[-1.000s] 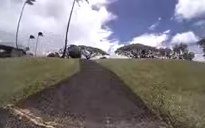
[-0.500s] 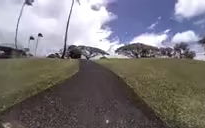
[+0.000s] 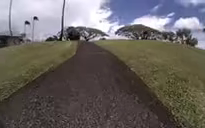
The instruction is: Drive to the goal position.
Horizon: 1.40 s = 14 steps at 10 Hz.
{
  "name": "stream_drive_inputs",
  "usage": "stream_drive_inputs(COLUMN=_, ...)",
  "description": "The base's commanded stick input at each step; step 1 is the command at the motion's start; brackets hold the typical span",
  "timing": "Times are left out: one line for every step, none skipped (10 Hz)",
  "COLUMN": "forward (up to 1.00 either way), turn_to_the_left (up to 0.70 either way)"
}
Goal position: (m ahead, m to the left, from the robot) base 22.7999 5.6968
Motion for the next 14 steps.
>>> stream_drive_inputs(forward=0.70, turn_to_the_left=0.00)
stream_drive_inputs(forward=0.70, turn_to_the_left=0.00)
stream_drive_inputs(forward=0.70, turn_to_the_left=0.00)
stream_drive_inputs(forward=0.70, turn_to_the_left=0.00)
stream_drive_inputs(forward=0.70, turn_to_the_left=0.12)
stream_drive_inputs(forward=0.70, turn_to_the_left=0.35)
stream_drive_inputs(forward=0.70, turn_to_the_left=0.35)
stream_drive_inputs(forward=0.70, turn_to_the_left=0.35)
stream_drive_inputs(forward=0.70, turn_to_the_left=0.26)
stream_drive_inputs(forward=0.70, turn_to_the_left=0.13)
stream_drive_inputs(forward=0.70, turn_to_the_left=0.03)
stream_drive_inputs(forward=0.70, turn_to_the_left=0.02)
stream_drive_inputs(forward=0.70, turn_to_the_left=0.02)
stream_drive_inputs(forward=0.70, turn_to_the_left=0.02)
